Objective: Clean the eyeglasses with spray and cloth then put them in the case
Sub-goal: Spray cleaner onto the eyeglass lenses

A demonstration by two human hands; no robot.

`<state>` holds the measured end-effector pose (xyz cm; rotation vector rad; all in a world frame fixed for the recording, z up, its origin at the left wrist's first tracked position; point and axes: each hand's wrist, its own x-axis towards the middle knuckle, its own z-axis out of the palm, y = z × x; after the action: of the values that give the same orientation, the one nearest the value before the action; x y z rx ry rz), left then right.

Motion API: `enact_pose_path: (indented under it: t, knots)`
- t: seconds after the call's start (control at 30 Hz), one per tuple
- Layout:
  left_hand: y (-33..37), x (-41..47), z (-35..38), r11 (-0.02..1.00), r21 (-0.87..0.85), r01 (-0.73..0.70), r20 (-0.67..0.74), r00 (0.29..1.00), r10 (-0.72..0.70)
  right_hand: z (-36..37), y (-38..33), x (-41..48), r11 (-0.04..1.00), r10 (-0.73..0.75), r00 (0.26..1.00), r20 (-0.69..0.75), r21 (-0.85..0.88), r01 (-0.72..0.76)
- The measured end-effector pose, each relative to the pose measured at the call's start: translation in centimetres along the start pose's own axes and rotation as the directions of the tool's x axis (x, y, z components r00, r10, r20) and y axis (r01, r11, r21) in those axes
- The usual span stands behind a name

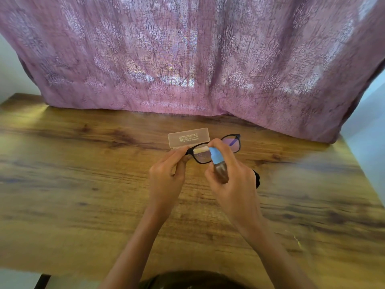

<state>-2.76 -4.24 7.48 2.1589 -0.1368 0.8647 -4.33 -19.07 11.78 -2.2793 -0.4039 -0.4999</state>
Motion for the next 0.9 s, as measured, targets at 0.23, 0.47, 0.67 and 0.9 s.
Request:
enact_pose_path:
  t: [0.23, 0.47, 0.67, 0.9]
  knots:
    - [0.0, 0.0, 0.1, 1.000, -0.002, -0.003, 0.007, 1.000, 0.003, 0.1, 0.3, 0.4, 0.999, 0.019, 1.000, -0.005, -0.031, -0.019]
    - [-0.2, -0.3, 0.0, 1.000, -0.020, 0.014, 0.006, 1.000, -0.014, -0.2, 0.4, 0.0, 0.998, 0.068, 0.997, -0.036, -0.007, -0.068]
    - [-0.2, -0.4, 0.2, 0.999, -0.034, 0.002, 0.001, 1.000, -0.002, -0.9, 1.5, 0.7, 0.996, 0.083, 0.995, -0.048, -0.038, -0.085]
    - [-0.3, -0.6, 0.1, 0.998, -0.054, -0.009, -0.025, 1.000, 0.008, -1.9, 3.1, 1.1, 0.996, 0.064, 0.997, -0.044, -0.054, -0.066]
